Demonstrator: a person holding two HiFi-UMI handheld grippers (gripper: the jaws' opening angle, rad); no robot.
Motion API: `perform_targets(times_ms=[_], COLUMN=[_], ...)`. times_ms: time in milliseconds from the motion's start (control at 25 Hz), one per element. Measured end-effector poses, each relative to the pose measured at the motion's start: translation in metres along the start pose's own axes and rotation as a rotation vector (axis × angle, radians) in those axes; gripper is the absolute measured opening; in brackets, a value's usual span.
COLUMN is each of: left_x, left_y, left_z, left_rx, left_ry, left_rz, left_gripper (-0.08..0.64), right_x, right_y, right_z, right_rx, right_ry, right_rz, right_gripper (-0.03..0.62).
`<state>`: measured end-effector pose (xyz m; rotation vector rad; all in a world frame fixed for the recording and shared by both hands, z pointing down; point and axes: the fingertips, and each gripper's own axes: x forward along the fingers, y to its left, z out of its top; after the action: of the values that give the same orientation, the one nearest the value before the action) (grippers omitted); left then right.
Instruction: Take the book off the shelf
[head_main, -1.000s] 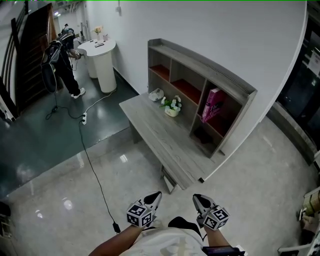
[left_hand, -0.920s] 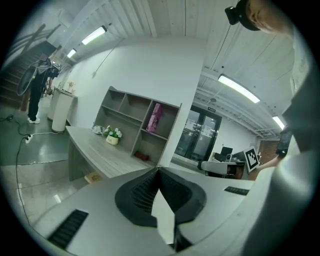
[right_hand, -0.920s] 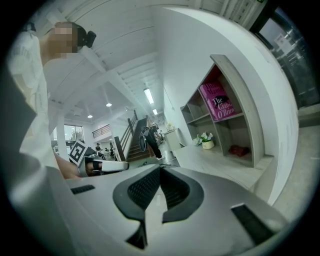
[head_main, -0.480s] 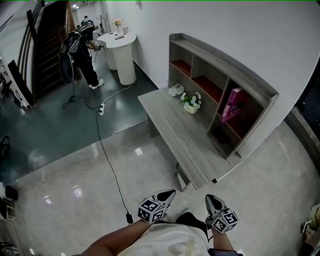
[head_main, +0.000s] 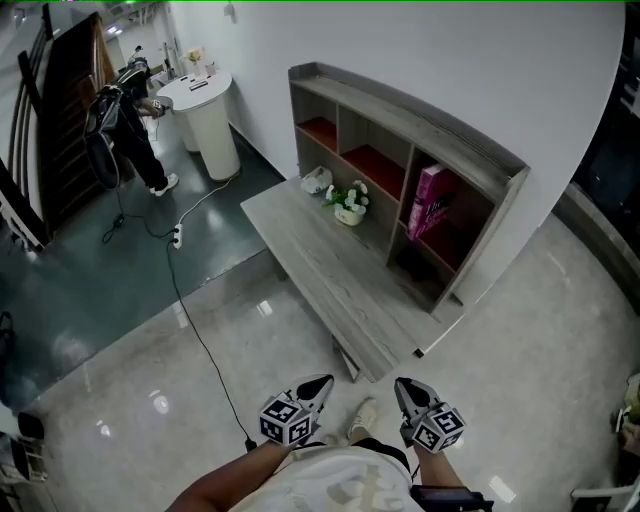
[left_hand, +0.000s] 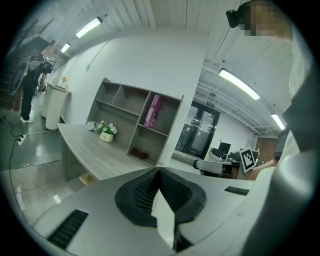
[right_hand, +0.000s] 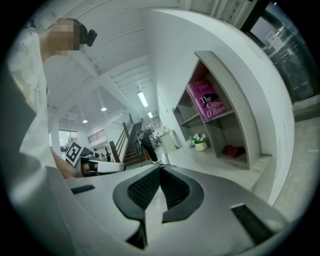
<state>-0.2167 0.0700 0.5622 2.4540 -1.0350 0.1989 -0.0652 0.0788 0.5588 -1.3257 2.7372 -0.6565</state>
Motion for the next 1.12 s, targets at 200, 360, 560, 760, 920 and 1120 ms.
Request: perform_targets(times_ms=[200, 360, 560, 760, 920, 1120], left_x=[0.042, 0.073, 0.105, 0.131, 0.151, 0.174], left_y=[0.002, 0.006, 0.012, 0.023, 0.029, 0.032], left_z=[0.018, 0.028, 0.040, 0.052, 0.060, 0.076], left_rx=[0.011, 0.012, 0.010, 0.015, 0.018, 0.027], left_ry=[0.001, 0.012, 0.024, 0.027, 0.030, 0.016], left_rz=[-0.027, -0.048, -0.063, -0.063, -0.056, -0.041], left_gripper=[0.002, 0.002, 0.002, 0.002, 0.002, 0.002], right_x=[0.012, 0.020, 0.035, 0.056, 0.070, 0.085], right_y=[-0.031, -0.058, -0.086, -0.109, -0.128, -0.150], right_z=[0.012, 0.019, 0.031, 0.042, 0.053, 0.072], right_rx=[0.001, 0.014, 0.021, 0.019, 0.017, -0.005], right_ry=[-0.004, -0.006, -0.005, -0.003, -0.007, -0.014], right_rz=[-0.015, -0.036, -0.044, -0.031, -0.017, 0.010], right_gripper=[0.005, 0.005, 0.005, 0.005, 0.005, 0.005])
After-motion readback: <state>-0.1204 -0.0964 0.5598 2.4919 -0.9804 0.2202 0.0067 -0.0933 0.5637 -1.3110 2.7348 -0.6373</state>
